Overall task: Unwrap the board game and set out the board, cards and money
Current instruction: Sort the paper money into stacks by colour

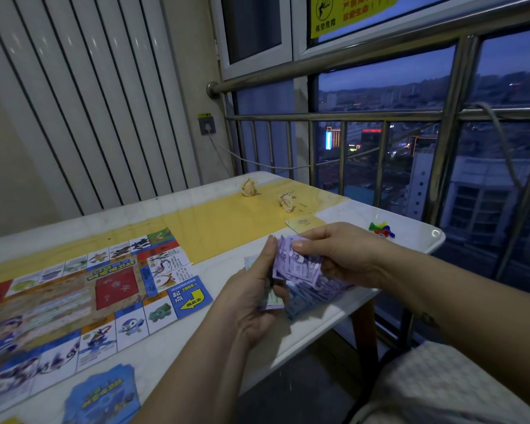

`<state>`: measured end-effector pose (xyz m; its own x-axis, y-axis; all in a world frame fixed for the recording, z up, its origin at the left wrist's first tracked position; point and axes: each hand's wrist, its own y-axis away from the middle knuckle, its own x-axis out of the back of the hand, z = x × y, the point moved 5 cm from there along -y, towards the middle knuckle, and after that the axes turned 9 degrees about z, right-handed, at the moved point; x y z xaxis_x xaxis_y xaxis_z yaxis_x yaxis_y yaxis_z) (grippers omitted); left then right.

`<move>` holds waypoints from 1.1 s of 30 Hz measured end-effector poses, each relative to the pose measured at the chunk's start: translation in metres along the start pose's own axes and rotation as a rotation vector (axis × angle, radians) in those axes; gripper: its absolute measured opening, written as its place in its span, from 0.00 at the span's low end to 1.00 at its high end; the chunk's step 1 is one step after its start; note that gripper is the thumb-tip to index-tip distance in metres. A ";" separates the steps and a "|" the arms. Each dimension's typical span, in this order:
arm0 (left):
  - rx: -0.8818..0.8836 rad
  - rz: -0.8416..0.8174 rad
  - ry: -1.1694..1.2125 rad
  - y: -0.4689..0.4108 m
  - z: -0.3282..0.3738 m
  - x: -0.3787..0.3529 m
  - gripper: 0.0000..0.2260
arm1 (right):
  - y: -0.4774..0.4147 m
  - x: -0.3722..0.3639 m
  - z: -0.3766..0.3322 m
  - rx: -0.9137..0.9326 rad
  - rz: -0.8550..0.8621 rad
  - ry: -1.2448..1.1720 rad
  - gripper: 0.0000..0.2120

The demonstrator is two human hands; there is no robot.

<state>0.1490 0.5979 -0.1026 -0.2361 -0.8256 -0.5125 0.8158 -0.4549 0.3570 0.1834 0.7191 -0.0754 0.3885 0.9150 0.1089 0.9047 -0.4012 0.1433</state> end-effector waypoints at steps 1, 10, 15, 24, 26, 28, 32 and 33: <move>-0.038 0.019 -0.040 -0.003 0.001 0.003 0.13 | 0.000 0.003 -0.003 0.039 0.026 0.043 0.04; -0.245 -0.005 -0.192 -0.005 0.003 0.006 0.08 | 0.004 -0.001 -0.010 0.225 0.037 0.155 0.04; -0.248 0.013 -0.140 -0.006 -0.002 0.004 0.08 | 0.010 -0.006 -0.009 0.296 0.067 0.198 0.12; -0.357 0.094 -0.217 -0.005 0.005 -0.004 0.04 | 0.016 -0.012 -0.019 0.242 0.113 0.305 0.12; -0.354 0.076 -0.261 -0.002 0.005 -0.008 0.01 | 0.012 -0.010 -0.019 0.251 0.147 0.311 0.15; -0.315 0.097 -0.237 -0.002 0.006 -0.004 0.03 | 0.010 -0.006 -0.020 0.242 0.135 0.315 0.18; -0.061 0.167 0.107 -0.004 0.009 0.015 0.06 | -0.003 0.011 -0.010 0.249 0.175 0.606 0.22; -0.004 0.173 0.190 -0.003 0.010 0.019 0.07 | -0.007 0.014 -0.003 0.250 0.181 0.727 0.22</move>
<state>0.1371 0.5804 -0.1051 0.0104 -0.8130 -0.5821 0.8378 -0.3107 0.4489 0.1823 0.7344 -0.0720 0.4001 0.5445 0.7372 0.8842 -0.4409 -0.1542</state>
